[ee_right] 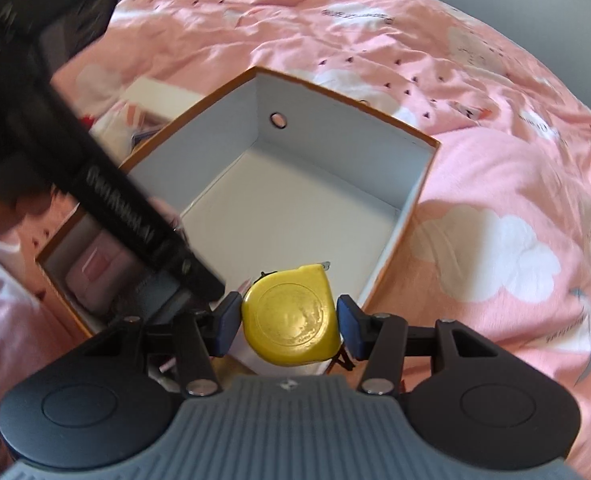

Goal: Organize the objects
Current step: 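Lower the pink holder into the orange box and open the left tool, then lower the yellow tape measure into the orange box and open the right tool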

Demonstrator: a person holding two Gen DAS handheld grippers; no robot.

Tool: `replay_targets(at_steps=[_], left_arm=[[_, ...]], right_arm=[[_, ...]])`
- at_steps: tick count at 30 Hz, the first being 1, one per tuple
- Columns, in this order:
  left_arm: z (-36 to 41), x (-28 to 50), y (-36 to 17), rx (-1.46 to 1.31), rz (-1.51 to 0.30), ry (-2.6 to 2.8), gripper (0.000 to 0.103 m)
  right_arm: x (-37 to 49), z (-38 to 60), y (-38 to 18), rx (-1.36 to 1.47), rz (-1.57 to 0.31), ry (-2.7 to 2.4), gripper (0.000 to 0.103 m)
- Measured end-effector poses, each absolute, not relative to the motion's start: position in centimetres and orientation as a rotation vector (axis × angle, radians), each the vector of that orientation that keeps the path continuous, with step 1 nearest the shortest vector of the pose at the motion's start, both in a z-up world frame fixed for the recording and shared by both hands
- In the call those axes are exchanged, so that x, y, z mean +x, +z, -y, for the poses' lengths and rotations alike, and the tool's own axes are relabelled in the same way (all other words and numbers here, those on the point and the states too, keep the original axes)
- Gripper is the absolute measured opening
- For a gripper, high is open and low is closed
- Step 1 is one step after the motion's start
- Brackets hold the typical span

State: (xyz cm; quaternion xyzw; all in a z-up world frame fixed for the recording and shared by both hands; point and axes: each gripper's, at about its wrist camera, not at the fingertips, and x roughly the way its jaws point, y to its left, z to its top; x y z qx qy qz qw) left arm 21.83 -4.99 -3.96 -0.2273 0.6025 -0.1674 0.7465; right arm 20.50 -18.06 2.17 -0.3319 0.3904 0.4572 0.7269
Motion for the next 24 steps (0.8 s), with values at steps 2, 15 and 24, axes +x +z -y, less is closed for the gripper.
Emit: replay_targets(at_steps=[2,15,24], left_arm=[[5.0,22.3,-3.3,-0.446,-1.268,-0.377,0.041],[6.2,25.7,-6.4,-0.462,-1.253,-0.391,0.040],[6.4,26.0,-8.5,-0.441,-1.326,-0.422,0.034]], right_arm=[[20.2,17.3,1.9,-0.844,-0.854,1.044,0.054],[21.3,12.7,-1.8,-1.296,-0.934,1.237,0.053],[23.8,12.0,-4.0,-1.240,-1.093,1.320,0.053]])
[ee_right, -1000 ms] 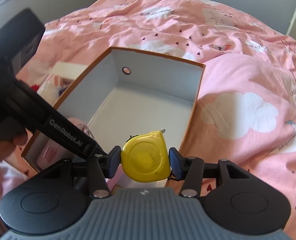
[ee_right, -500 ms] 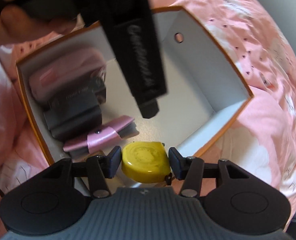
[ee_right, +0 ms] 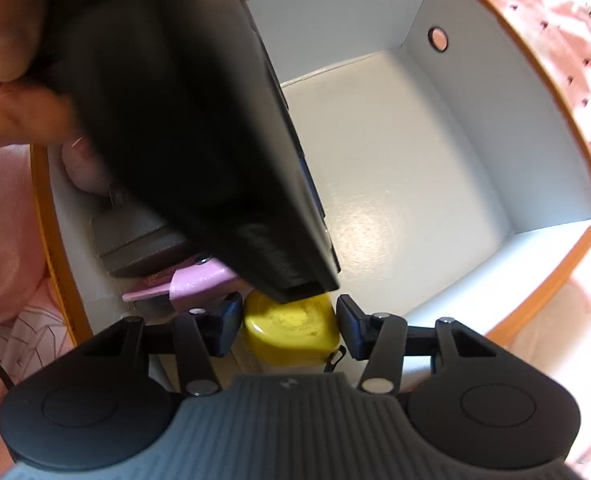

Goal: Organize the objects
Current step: 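Lower the yellow tape measure into the orange box and open the right tool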

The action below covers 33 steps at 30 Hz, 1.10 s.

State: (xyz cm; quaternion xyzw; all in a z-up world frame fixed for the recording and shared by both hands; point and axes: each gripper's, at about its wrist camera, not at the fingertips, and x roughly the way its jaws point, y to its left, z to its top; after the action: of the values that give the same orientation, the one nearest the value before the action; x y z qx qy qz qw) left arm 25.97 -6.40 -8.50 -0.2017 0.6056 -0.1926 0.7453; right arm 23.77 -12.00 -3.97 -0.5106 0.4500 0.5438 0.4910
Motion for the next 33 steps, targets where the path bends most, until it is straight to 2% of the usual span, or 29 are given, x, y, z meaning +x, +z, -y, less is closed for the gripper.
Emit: replay_targets(at_steps=[9,16,17,18,20,25,33], left_arm=[[5.5,25.7,-8.0,-0.422,-1.339,-0.415,0.032],[5.2,25.6,-8.2,-0.456,-1.342,-0.417,0.029],[5.1,25.6,-8.3,-0.466,-1.342,-0.420,0.027],[5.0,25.6,-8.3,-0.477,-1.345,-0.422,0.027],[4.8,25.6,-8.4,-0.486,-1.344,-0.420,0.025],[4.5,25.6,-8.4,-0.463,-1.346,-0.385,0.017],[3.7,25.4,-9.1,-0.507,-1.354,-0.369,0.017]], right_arm=[[25.8,11.6,-5.5,-1.196,-1.259,1.316,0.053],[26.6,11.5,-5.0,-1.197,-1.287,1.312,0.053],[26.8,11.6,-4.8,-1.187,-1.275,1.312,0.050],[27.0,11.6,-4.5,-1.178,-1.263,1.308,0.036],[27.2,11.7,-4.3,-1.182,-1.217,1.284,0.018],[27.0,11.7,-5.1,-1.228,-1.040,1.235,0.014],[27.9,11.9,-7.4,-1.274,-1.049,1.208,0.012]])
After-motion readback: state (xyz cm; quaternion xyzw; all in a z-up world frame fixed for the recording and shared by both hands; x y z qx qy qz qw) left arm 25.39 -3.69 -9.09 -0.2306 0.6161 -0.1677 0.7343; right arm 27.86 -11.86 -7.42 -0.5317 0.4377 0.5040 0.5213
